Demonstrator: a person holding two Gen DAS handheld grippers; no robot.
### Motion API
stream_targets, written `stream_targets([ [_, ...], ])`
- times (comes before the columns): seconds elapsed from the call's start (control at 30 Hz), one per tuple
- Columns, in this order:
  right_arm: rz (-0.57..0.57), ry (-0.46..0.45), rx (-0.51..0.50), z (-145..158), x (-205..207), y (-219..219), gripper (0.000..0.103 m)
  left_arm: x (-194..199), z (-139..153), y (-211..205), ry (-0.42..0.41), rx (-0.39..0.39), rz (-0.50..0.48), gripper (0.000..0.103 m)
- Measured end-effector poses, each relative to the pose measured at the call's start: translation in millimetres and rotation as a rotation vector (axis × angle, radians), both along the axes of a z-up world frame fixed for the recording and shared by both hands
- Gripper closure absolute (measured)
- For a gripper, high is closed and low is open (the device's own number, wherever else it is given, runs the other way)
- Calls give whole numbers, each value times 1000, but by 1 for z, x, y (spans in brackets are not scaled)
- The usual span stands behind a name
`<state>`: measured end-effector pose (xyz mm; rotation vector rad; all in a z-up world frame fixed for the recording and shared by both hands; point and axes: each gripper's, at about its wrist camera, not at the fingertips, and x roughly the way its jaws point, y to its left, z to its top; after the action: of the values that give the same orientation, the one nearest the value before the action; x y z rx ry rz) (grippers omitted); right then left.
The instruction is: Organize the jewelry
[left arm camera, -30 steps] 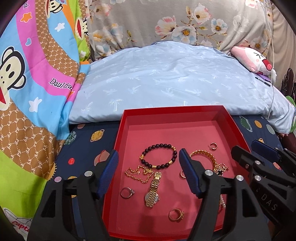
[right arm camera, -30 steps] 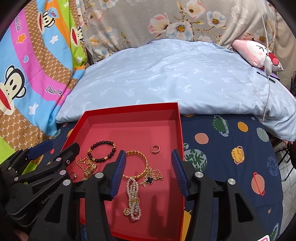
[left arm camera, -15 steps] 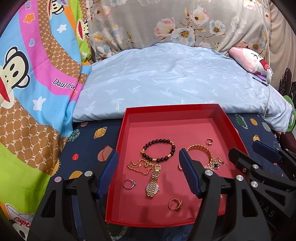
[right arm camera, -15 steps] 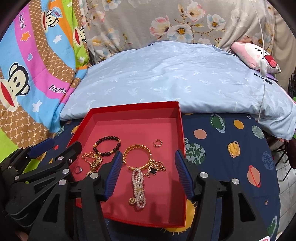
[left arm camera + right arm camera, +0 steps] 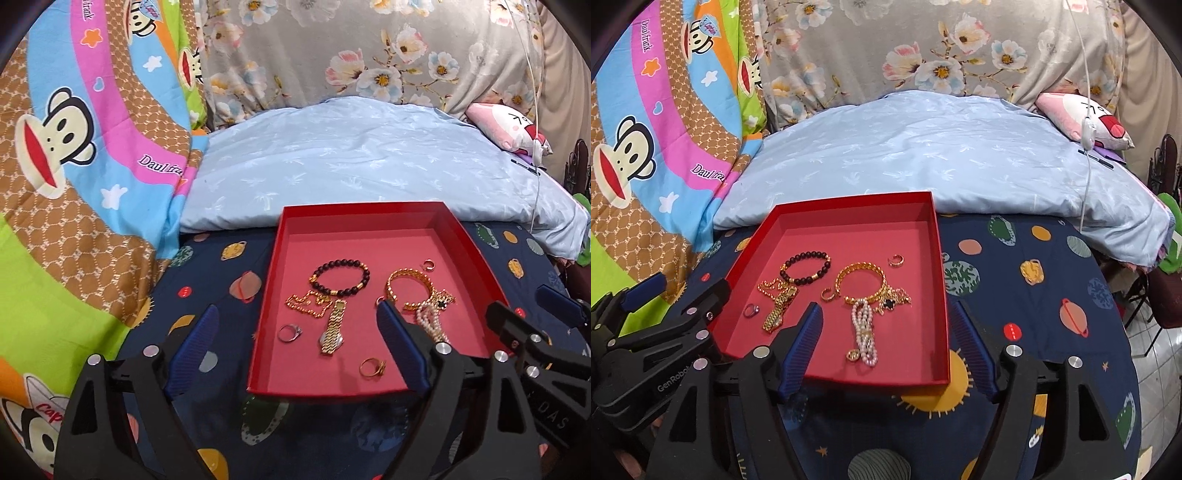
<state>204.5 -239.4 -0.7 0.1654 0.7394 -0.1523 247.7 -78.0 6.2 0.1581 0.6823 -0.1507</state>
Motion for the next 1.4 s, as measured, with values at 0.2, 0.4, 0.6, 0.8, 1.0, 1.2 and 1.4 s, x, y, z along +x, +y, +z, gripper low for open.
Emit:
stream_targets([
  [0.2, -32, -13, -51, -7, -17, 8, 27, -14, -6, 5, -9, -23, 18, 12],
  [0.4, -49, -13, -82, -14, -26, 11, 23, -22, -16, 4, -26, 13, 29, 8],
  [0.6, -51, -17, -91, -19, -33, 14, 22, -24, -23, 5, -18, 8, 41, 8],
  [0.8, -63, -11, -82, -26, -38, 12, 19, -27, -29, 5, -18, 4, 32, 7],
  [1.0, -64, -5, -61, -30, -39, 9, 19, -31, -36, 5, -16, -3, 34, 7],
  [1.2, -63, -4, -83, -32, -40, 14, 19, -32, -39, 7, -24, 0, 38, 7],
  [1.4, -59, -2, -92, -32, -40, 16, 19, -32, -39, 8, -25, -1, 40, 7],
])
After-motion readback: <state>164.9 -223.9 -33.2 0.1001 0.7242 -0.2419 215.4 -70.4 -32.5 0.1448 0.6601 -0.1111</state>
